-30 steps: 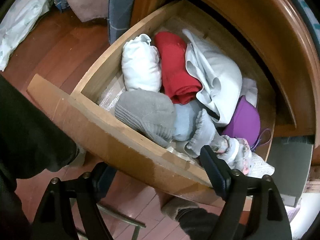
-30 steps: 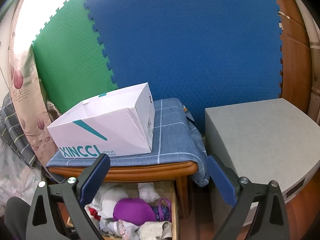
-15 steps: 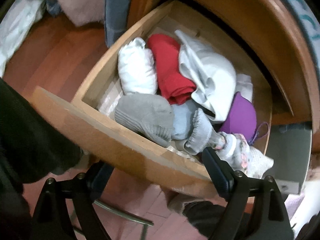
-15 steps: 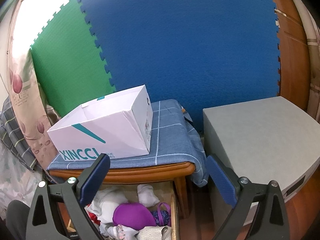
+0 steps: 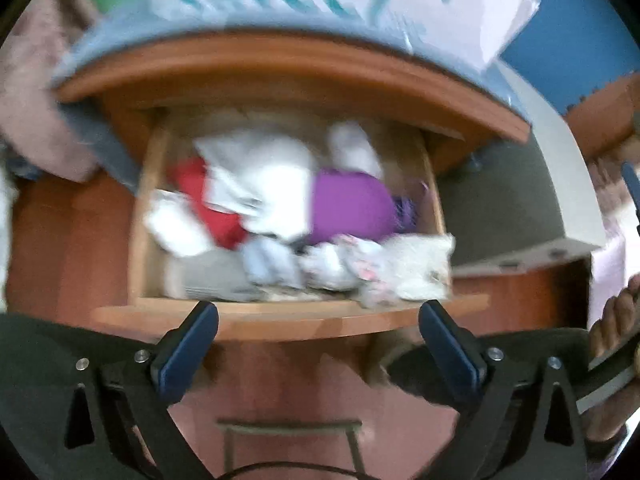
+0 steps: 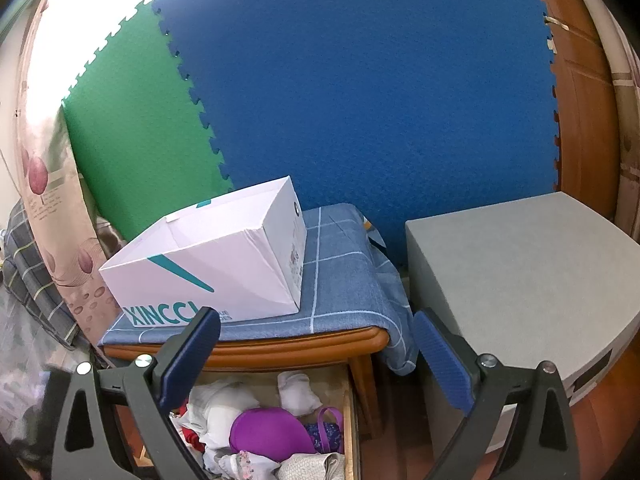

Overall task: Take underwear out of drawer
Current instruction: 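Reach the left gripper into the drawer toward the white floral underwear, then close the left gripper on the white floral underwear and lift it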

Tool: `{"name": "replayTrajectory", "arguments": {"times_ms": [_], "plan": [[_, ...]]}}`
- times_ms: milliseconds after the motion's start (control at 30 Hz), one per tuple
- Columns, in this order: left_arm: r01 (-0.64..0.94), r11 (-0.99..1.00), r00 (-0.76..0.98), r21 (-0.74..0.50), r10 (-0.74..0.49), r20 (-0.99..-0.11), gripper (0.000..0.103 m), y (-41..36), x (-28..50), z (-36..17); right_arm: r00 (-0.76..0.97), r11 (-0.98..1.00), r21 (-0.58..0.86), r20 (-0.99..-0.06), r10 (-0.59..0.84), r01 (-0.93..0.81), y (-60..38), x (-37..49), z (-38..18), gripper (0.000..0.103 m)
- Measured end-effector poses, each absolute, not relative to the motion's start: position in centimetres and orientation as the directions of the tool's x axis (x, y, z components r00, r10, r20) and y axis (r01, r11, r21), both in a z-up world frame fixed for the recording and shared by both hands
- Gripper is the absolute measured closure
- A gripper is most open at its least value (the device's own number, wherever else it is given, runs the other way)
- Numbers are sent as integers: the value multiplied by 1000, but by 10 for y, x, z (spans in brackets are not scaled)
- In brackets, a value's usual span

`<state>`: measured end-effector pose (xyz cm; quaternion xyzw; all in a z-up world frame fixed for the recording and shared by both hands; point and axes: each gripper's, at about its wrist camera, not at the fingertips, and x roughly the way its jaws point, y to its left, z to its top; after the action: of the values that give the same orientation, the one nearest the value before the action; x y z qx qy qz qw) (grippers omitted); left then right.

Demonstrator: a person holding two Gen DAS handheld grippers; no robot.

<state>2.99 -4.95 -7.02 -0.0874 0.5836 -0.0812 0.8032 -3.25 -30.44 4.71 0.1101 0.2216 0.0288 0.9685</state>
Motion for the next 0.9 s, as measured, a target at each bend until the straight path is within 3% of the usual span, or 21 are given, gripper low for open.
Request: {"name": "replayTrajectory", "arguments": {"times_ms": [267, 500, 600, 667, 733, 900], "plan": [[-9, 955, 90, -295, -293, -952, 5, -82, 86, -127, 899, 966, 256, -428, 91, 24, -324, -36, 45, 4], [-18, 961, 39, -276, -276, -961, 9, -98, 94, -156, 893, 954, 297, -440, 90, 50, -342, -38, 42, 4], [-22, 966, 3, -258, -258, -966, 36, -105, 96, -169, 891, 949, 310, -444, 92, 56, -346, -38, 41, 4], [-44, 970, -45, -239, -241, -969, 70, -104, 99, -184, 892, 947, 315, -443, 93, 58, -348, -38, 41, 4], [-93, 957, -80, -276, -283, -956, 85, -100, 100, -198, 892, 947, 317, -442, 94, 58, -349, -38, 41, 4], [-92, 948, 36, -304, -302, -953, 94, -96, 83, -187, 888, 949, 310, -450, 92, 59, -348, -36, 40, 4]]}}
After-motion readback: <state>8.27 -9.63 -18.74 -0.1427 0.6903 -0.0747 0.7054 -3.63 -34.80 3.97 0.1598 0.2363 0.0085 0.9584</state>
